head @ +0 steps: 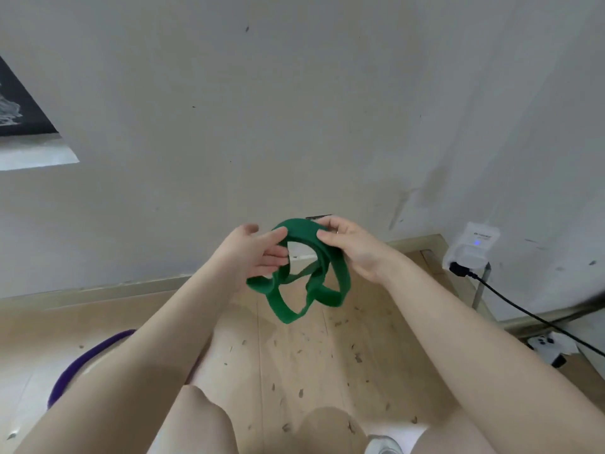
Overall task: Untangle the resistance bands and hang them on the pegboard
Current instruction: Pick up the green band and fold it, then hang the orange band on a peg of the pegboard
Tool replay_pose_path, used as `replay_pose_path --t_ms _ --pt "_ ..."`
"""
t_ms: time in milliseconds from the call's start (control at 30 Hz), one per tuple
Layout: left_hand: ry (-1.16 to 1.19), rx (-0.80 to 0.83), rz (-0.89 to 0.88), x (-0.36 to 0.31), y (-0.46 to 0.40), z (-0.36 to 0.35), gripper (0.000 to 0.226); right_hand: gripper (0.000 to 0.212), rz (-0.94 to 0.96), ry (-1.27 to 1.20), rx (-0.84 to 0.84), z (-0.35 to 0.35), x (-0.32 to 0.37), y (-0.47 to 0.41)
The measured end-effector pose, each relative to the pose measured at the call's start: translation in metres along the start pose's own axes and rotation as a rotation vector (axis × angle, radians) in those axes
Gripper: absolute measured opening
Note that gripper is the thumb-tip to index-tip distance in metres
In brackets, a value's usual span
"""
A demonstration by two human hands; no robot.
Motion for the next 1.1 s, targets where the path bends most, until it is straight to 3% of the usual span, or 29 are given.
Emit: replay_pose_path --t_ms 67,100,200,300,400,500,633,900,1000,1100 --pt "-0.481 -0.118 -0.267 -0.025 -0.004 0.019 0.060 0.014 -0.001 -0.057 0.044 0.005 0.021 -0.005" --pt "-0.591 -0.125 -0.428 -0.040 -0.002 0.021 0.060 0.015 -0.010 -0.062 0.071 0.006 0.031 -0.008" --pt "-0.676 0.124 -0.650 -0.063 -0.001 0.004 0.064 0.018 -0.033 -0.019 0.136 0.008 0.050 -0.015" --pt "-0.643 0.229 -0.639 -0.067 -0.010 -0.010 0.052 0.007 -0.055 -0.023 0.222 0.007 0.064 -0.021" --pt "-0.560 0.123 -0.673 -0.092 -0.004 -0.010 0.040 0.040 -0.061 -0.147 0.264 0.017 0.090 -0.016" --pt "-0.527 0.065 -0.695 -0.137 0.024 -0.003 0.036 0.053 -0.002 0.040 0.269 0.020 0.140 0.003" --pt "-0.409 0.052 -0.689 -0.209 0.078 0.015 0.028 0.049 0.179 0.380 0.109 0.016 0.232 0.039" --pt "-0.319 -0.138 -0.731 -0.364 0.210 0.073 0.024 0.043 0.387 0.326 -0.058 -0.008 0.430 0.133" --pt "-0.269 -0.174 -0.697 -0.412 0.256 0.093 0.028 0.031 0.400 0.429 -0.064 -0.021 0.494 0.162" --pt "-0.290 -0.205 -0.690 -0.446 0.288 0.108 0.030 0.034 0.416 0.496 -0.086 -0.029 0.539 0.185"
Point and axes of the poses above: each hand's wrist, its own y-axis away from the middle knuckle, its own z-axis out of the back of the hand, x = y × z, the point moved 6 cm from there along -y, towards the middle knuckle, and after that the axes turned 6 degrees about -y, right-handed, at the moved point
